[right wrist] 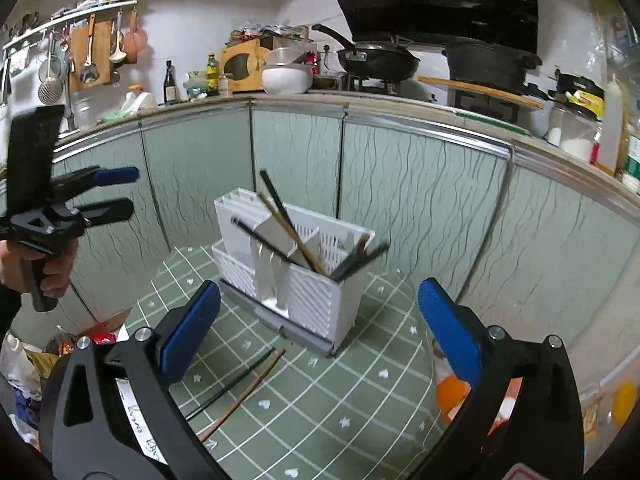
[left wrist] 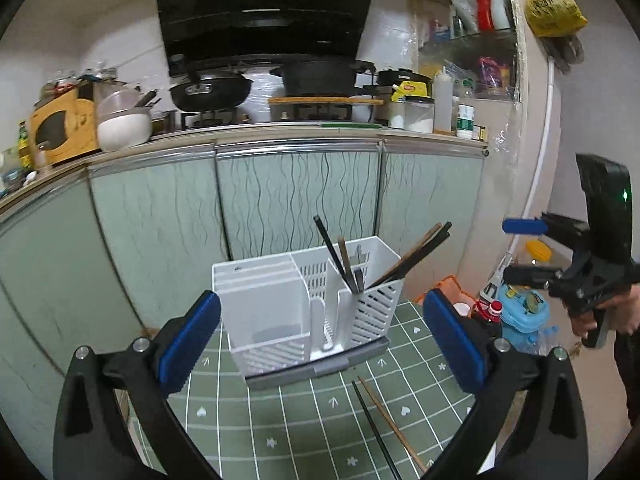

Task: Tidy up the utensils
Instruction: 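Withdraw both open tools from the holder back over the last chopsticks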

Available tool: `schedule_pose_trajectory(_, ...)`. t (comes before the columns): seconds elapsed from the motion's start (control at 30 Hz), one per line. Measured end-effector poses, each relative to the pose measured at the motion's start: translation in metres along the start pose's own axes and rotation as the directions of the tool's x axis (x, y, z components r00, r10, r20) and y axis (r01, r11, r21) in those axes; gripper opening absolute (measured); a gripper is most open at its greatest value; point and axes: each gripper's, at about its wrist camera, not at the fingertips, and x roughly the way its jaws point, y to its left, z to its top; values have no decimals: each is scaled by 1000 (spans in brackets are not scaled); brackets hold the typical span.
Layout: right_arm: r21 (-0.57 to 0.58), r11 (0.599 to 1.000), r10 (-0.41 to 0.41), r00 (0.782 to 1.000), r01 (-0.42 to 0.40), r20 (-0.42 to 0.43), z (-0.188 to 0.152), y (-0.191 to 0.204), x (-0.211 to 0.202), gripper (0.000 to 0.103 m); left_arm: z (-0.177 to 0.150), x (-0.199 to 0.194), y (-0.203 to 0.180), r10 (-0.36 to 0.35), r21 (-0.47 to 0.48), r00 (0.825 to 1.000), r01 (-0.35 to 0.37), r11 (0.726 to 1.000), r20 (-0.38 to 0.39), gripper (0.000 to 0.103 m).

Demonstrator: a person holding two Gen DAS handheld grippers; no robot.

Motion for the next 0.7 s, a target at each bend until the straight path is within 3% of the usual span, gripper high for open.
schedule_pose_trajectory(0.33, 106, 985, -130, 991, 133, -40, -63, 23, -6, 95, -51, -23, -16, 152, -7, 988, -152, 988, 5, 99)
schedule_pose_trajectory(0.7, 145, 960, -233, 970, 241, -71, -114, 45, -16, 95, -100, -31, -31, 186, -44, 982, -187, 981, -23, 99)
